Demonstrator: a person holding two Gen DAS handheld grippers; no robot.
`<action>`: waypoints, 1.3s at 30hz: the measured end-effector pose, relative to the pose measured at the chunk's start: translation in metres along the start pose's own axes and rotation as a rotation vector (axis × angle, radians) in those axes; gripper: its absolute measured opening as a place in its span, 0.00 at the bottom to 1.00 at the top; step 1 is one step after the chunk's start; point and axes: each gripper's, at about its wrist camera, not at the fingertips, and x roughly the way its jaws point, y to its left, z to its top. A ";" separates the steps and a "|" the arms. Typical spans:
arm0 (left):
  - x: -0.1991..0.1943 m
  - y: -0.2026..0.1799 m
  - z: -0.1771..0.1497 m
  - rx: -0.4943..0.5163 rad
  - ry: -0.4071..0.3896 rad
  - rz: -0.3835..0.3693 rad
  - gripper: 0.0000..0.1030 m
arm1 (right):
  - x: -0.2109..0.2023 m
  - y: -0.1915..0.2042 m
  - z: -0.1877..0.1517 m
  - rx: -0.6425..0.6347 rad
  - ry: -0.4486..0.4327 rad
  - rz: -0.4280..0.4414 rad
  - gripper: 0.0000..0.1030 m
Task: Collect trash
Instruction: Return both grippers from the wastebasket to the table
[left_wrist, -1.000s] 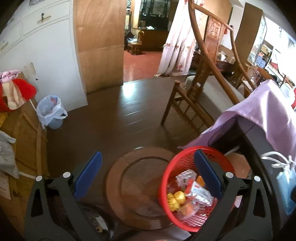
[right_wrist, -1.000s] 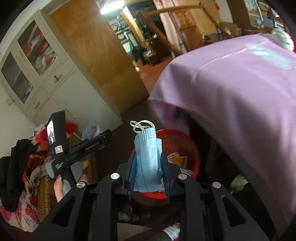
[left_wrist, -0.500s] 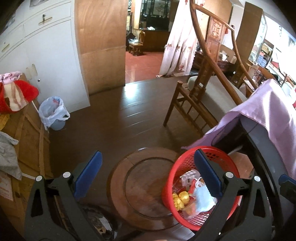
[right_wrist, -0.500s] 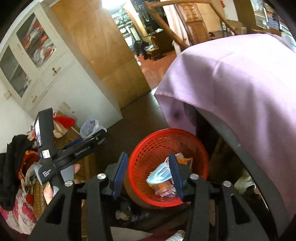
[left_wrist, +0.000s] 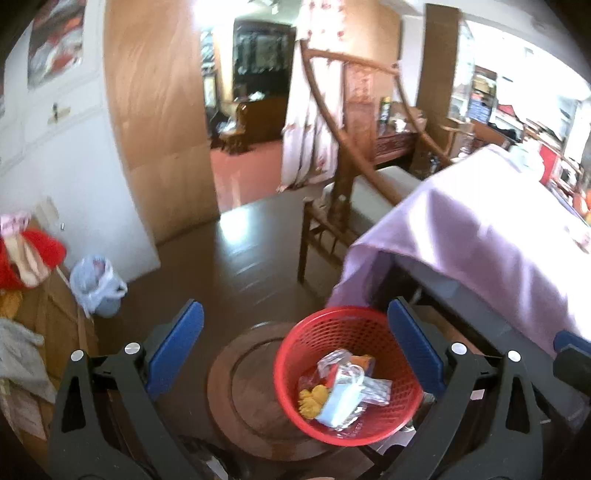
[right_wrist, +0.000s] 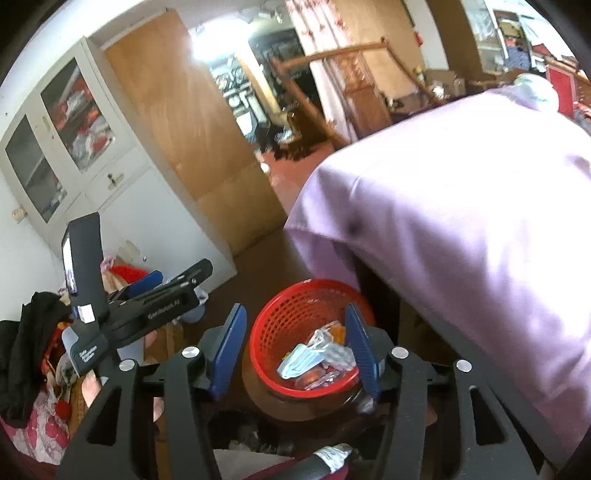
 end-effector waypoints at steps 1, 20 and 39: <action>-0.006 -0.006 0.001 0.014 -0.011 -0.007 0.93 | -0.009 -0.001 0.000 0.001 -0.021 -0.011 0.55; -0.140 -0.166 -0.023 0.342 -0.235 -0.218 0.94 | -0.191 -0.076 -0.047 0.143 -0.377 -0.131 0.63; -0.062 -0.356 -0.017 0.597 -0.112 -0.363 0.94 | -0.250 -0.248 -0.040 0.294 -0.355 -0.491 0.77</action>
